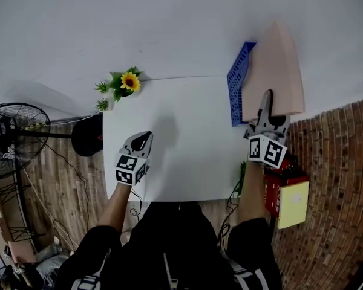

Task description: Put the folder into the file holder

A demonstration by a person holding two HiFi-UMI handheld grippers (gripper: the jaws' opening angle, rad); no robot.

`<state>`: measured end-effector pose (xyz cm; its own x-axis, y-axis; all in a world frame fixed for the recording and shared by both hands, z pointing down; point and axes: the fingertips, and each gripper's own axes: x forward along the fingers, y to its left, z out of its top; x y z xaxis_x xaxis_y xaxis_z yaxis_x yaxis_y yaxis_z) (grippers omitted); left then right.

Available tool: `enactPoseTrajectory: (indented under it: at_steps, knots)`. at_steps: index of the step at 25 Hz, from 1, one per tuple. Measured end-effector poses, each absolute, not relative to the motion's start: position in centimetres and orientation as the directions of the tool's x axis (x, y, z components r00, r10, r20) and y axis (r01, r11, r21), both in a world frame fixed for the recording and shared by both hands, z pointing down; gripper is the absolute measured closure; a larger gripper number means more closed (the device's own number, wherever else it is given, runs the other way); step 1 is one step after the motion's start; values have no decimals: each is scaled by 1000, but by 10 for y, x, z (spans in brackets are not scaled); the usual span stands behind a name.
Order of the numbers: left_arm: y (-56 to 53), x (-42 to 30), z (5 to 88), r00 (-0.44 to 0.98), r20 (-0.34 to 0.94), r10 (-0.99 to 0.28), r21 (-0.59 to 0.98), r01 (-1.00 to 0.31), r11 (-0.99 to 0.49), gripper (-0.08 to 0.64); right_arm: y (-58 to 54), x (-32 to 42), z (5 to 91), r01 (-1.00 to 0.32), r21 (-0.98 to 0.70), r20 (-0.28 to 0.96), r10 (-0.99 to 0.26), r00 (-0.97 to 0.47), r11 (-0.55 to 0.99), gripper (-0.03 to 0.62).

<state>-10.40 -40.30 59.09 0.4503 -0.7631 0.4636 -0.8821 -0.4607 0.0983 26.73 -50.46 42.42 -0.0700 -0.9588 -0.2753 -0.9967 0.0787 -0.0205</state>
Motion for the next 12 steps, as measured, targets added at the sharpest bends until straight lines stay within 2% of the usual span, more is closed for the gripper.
enactPoseTrajectory:
  at_steps: [12]
  knots:
    - [-403,-115,606,444,490,-750,113,-886,-450,537,-508,266,438,-996,-38,-285,-956,-67,81,437]
